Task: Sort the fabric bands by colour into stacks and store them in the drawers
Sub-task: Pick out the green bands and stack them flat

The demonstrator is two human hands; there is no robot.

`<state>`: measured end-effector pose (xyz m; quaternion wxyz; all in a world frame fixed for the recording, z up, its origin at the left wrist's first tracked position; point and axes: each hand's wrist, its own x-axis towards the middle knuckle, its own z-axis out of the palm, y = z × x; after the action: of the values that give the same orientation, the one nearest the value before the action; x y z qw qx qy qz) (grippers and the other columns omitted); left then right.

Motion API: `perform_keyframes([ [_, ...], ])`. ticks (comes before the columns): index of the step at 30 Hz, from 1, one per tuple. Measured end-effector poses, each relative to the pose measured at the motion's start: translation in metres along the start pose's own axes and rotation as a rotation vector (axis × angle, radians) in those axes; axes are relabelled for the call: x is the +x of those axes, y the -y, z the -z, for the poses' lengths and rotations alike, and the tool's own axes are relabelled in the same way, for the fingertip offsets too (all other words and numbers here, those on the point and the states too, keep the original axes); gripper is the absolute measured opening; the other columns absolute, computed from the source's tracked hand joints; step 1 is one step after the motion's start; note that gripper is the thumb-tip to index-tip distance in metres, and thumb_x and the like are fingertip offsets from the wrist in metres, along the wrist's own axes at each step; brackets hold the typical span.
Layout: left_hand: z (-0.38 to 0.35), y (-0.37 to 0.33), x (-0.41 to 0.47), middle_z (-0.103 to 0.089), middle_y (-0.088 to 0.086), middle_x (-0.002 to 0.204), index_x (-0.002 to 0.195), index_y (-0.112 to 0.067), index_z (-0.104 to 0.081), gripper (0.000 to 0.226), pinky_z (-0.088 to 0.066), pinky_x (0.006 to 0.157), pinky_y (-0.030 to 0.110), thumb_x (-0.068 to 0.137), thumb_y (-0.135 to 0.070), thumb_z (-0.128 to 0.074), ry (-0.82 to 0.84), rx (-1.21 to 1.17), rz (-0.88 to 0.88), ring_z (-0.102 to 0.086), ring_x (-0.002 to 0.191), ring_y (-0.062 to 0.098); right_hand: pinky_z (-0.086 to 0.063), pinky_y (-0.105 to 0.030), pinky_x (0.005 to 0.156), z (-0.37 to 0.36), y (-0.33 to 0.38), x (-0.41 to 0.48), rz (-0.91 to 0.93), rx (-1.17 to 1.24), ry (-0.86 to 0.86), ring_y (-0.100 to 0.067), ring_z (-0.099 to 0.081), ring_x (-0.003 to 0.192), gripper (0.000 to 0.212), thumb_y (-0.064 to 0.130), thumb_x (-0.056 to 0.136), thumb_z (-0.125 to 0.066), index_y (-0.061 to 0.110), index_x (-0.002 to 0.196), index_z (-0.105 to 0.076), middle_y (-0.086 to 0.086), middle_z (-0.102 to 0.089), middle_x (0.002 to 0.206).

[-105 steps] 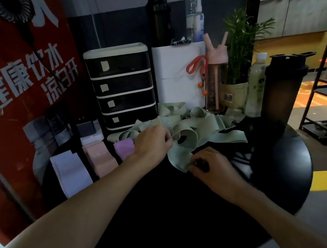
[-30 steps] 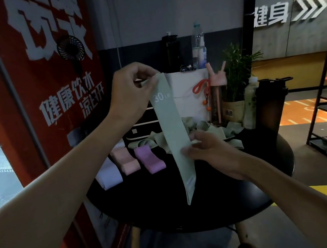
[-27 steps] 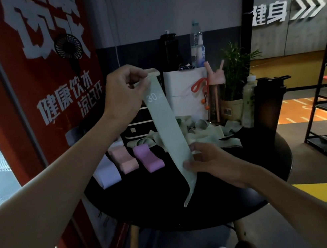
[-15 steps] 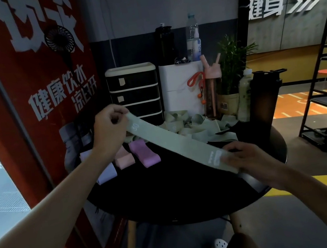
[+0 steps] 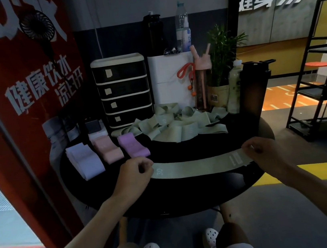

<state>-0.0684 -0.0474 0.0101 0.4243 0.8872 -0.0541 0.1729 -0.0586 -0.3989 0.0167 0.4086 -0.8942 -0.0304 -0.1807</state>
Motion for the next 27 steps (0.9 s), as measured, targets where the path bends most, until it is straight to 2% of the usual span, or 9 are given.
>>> perform_keyframes([
  [2,-0.002,0.007,-0.004,-0.064,-0.007,0.086,0.079,-0.024,-0.070,0.016,-0.045,0.075,0.019,0.085,-0.010,-0.068,0.066,0.129,-0.065,-0.060,0.083,0.006,-0.042,-0.022,0.057,0.000,-0.009,-0.002,0.025,-0.131,0.051,-0.015,-0.056,0.068,0.025,0.009,0.091,-0.061,0.029,0.078,-0.066,0.001,-0.062,0.075],
  [4,-0.003,0.011,-0.004,-0.051,-0.007,0.087,0.080,-0.022,-0.071,0.009,-0.042,0.079,0.023,0.084,-0.014,-0.070,0.062,0.265,-0.122,-0.053,0.085,0.013,-0.047,-0.033,0.071,-0.003,-0.017,-0.002,0.029,-0.336,0.068,-0.021,-0.056,0.085,0.028,0.020,0.089,-0.061,0.043,0.075,-0.061,0.003,-0.061,0.090],
  [7,-0.004,0.005,0.000,-0.047,-0.006,0.087,0.079,-0.021,-0.070,0.008,-0.043,0.080,0.026,0.082,-0.013,-0.070,0.016,0.307,-0.162,-0.051,0.089,0.017,-0.036,-0.041,0.090,-0.009,-0.006,-0.003,0.003,-0.406,-0.014,-0.025,-0.044,0.105,0.013,0.022,0.088,-0.063,0.034,0.083,-0.066,0.006,-0.050,0.103],
  [10,-0.010,-0.014,0.013,-0.055,-0.003,0.087,0.085,-0.020,-0.069,0.001,-0.047,0.081,0.036,0.085,-0.021,-0.070,-0.012,0.329,-0.214,-0.055,0.090,0.020,-0.044,-0.048,0.087,-0.021,0.015,0.003,0.071,-0.270,-0.009,-0.019,-0.055,0.093,0.015,0.023,0.084,-0.069,0.035,0.080,-0.062,0.010,-0.057,0.089],
  [13,-0.022,-0.037,0.034,-0.054,-0.005,0.090,0.093,-0.019,-0.068,0.017,-0.048,0.080,0.038,0.086,-0.034,-0.071,-0.017,0.360,-0.212,-0.055,0.090,0.020,-0.049,-0.048,0.083,-0.036,0.023,0.003,0.080,-0.175,0.104,-0.015,-0.059,0.082,0.005,0.022,0.086,-0.069,0.025,0.087,-0.066,0.011,-0.060,0.081],
  [15,-0.034,-0.049,0.051,-0.057,-0.004,0.096,0.098,-0.019,-0.066,0.025,-0.048,0.084,0.040,0.085,-0.040,-0.071,-0.017,0.385,-0.234,-0.056,0.096,0.021,-0.049,-0.043,0.084,-0.044,0.019,-0.001,0.123,-0.226,0.123,-0.012,-0.056,0.081,0.003,0.025,0.087,-0.066,0.026,0.089,-0.065,0.014,-0.057,0.081],
  [20,-0.073,-0.058,0.088,-0.045,0.008,0.127,0.125,-0.018,-0.049,0.060,-0.043,0.096,0.042,0.081,-0.054,-0.070,0.019,0.625,-0.176,-0.045,0.119,0.030,-0.046,-0.037,0.084,-0.047,0.012,0.000,0.157,-0.300,0.124,-0.009,-0.052,0.082,0.002,0.033,0.087,-0.062,0.032,0.088,-0.061,0.017,-0.050,0.079],
  [23,-0.085,-0.053,0.104,-0.042,0.012,0.128,0.129,-0.016,-0.042,0.063,-0.045,0.093,0.041,0.081,-0.041,-0.075,0.013,0.617,-0.130,-0.047,0.117,0.033,-0.042,-0.033,0.085,-0.048,0.010,0.001,0.177,-0.332,0.101,-0.008,-0.052,0.085,0.004,0.035,0.088,-0.060,0.032,0.091,-0.061,0.017,-0.051,0.082],
  [27,-0.079,-0.049,0.112,-0.057,0.015,0.112,0.133,-0.014,-0.037,0.053,-0.053,0.077,0.044,0.088,-0.011,-0.065,-0.036,0.398,-0.157,-0.059,0.101,0.033,-0.034,-0.029,0.083,-0.049,0.008,0.002,0.189,-0.352,0.091,-0.007,-0.049,0.088,0.006,0.035,0.090,-0.057,0.033,0.094,-0.060,0.018,-0.050,0.084],
])
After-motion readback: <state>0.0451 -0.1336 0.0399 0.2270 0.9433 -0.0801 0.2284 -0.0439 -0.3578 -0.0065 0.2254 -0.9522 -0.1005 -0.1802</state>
